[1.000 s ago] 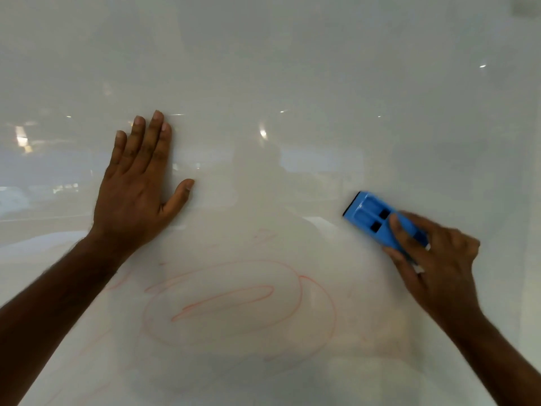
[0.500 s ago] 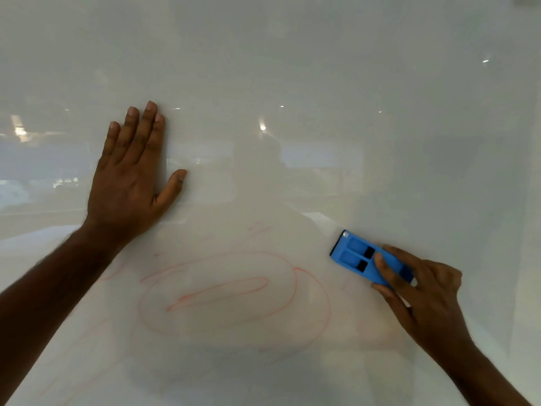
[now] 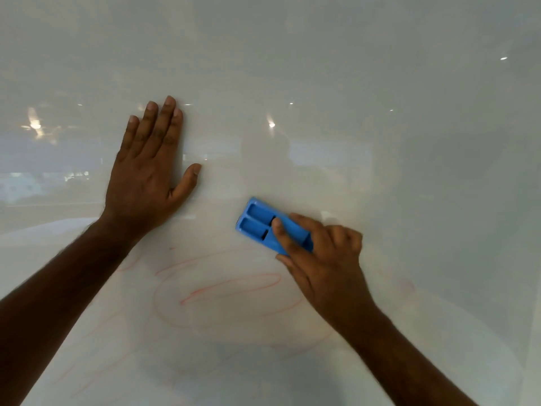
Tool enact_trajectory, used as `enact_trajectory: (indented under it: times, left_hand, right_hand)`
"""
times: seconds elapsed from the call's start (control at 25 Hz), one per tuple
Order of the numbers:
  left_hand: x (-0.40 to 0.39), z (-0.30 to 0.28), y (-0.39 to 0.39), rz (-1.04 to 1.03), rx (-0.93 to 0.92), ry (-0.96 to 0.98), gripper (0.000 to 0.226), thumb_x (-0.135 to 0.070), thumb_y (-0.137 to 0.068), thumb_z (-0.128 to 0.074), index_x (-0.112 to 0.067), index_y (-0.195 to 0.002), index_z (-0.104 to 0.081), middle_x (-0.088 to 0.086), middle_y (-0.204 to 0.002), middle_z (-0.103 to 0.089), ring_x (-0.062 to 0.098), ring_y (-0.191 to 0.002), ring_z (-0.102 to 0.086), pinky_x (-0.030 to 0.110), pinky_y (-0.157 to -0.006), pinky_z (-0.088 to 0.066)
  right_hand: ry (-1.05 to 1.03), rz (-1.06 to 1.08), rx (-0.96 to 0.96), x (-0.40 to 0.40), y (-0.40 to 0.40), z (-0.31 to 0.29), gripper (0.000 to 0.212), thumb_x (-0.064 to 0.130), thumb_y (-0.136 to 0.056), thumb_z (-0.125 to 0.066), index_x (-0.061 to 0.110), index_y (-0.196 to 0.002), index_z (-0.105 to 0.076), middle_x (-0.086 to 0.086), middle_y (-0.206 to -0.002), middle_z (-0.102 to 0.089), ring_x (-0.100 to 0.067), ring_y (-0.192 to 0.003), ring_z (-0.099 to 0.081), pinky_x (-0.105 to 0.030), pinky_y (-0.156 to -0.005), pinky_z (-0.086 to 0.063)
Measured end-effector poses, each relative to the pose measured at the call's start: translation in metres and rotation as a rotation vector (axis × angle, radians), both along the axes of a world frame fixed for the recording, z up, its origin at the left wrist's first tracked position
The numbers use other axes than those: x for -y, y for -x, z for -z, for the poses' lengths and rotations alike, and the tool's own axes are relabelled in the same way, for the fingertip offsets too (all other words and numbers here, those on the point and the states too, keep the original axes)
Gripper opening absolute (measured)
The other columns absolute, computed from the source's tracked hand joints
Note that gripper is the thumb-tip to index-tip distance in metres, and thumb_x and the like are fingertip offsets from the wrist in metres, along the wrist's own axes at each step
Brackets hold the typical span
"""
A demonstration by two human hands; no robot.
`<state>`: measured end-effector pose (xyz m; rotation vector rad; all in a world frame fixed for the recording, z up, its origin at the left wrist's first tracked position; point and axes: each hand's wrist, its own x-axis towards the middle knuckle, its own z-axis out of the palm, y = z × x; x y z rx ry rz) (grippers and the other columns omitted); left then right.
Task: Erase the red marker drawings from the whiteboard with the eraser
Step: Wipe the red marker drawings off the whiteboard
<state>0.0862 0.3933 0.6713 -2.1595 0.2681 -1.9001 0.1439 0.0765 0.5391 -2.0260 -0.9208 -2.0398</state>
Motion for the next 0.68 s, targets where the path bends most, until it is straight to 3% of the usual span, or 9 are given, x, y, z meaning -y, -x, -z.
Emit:
enact_trajectory:
  times: [0.2,0.36,0.56,0.68]
  left_hand:
    - [-0.001,-0.001,0.001,0.004,-0.005,-0.008,0.077,-0.047,-0.112,-0.039,-0.004,-0.173,-0.019,0.014,-0.182,-0.014,0.032,-0.17,-0.01,0.052,-0.139,-0.01]
    - [0.0,0.001,0.0,0.005,0.008,-0.002,0.077,-0.046,-0.112,-0.04,-0.004,-0.173,-0.02,0.014,-0.182,-0.015,0.032,-0.17,-0.011,0.051,-0.139,-0.01]
    - [0.0,0.0,0.001,0.006,0.005,0.002,0.077,-0.045,-0.112,-0.041,-0.004,-0.173,-0.02,0.014,-0.182,-0.016,0.032,-0.17,-0.011,0.052,-0.138,-0.011]
    - [-0.002,0.001,0.001,0.014,0.005,0.002,0.076,-0.045,-0.112,-0.041,-0.004,-0.173,-0.02,0.014,-0.182,-0.016,0.031,-0.17,-0.011,0.051,-0.139,-0.011]
  right_hand:
    - [0.184,0.109,0.102,0.038,-0.008,0.042,0.046,0.051,-0.103,-0.061,0.035,-0.147,-0.057,-0.004,-0.136,-0.068,-0.024,-0.094,-0.063,-0.049,-0.088,-0.041]
    - [0.126,0.16,0.132,0.071,-0.011,0.005,0.044,0.049,-0.11,-0.045,0.031,-0.15,-0.051,-0.006,-0.134,-0.068,-0.027,-0.092,-0.055,-0.047,-0.085,-0.038]
    - [-0.057,0.062,0.026,0.025,-0.005,-0.039,0.05,0.049,-0.104,-0.048,0.029,-0.15,-0.054,-0.006,-0.136,-0.064,-0.03,-0.092,-0.053,-0.047,-0.085,-0.034]
    - [0.057,0.085,0.077,0.004,-0.004,-0.01,0.05,0.05,-0.104,-0.053,0.032,-0.151,-0.051,-0.004,-0.139,-0.064,-0.026,-0.094,-0.048,-0.047,-0.087,-0.036]
